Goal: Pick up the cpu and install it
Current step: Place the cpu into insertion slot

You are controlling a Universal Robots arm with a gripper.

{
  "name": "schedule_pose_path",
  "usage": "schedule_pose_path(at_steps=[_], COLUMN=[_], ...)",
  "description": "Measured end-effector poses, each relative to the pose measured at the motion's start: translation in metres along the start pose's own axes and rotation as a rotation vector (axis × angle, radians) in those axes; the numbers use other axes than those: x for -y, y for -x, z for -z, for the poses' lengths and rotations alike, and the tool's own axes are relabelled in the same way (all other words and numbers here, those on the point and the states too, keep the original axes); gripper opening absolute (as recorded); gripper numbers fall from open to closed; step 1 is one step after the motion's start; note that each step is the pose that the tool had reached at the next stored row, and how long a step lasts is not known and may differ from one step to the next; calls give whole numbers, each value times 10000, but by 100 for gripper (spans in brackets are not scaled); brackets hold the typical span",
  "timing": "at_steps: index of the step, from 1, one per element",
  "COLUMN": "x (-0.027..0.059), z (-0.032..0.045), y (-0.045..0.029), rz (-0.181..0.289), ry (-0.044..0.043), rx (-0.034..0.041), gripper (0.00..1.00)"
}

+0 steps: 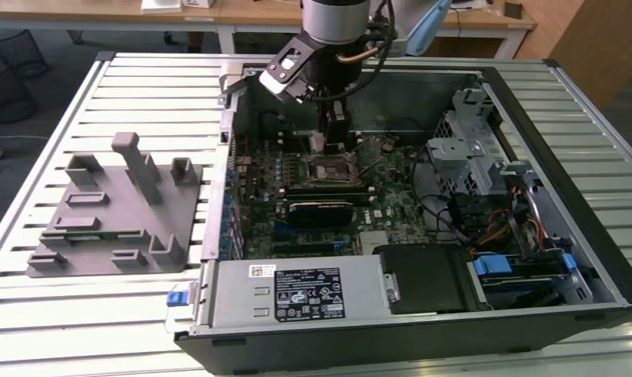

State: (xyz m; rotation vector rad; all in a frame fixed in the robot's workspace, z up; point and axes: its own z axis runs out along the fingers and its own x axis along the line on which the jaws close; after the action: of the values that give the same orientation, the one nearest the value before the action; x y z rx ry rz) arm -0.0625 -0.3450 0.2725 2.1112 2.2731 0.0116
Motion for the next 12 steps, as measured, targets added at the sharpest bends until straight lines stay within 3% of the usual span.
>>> schedule_pose_path(at_steps=[12], x=[-2], z=[-76], y=[-6], rz=[-43], ry=[-1], rx=[1], gripper=[52])
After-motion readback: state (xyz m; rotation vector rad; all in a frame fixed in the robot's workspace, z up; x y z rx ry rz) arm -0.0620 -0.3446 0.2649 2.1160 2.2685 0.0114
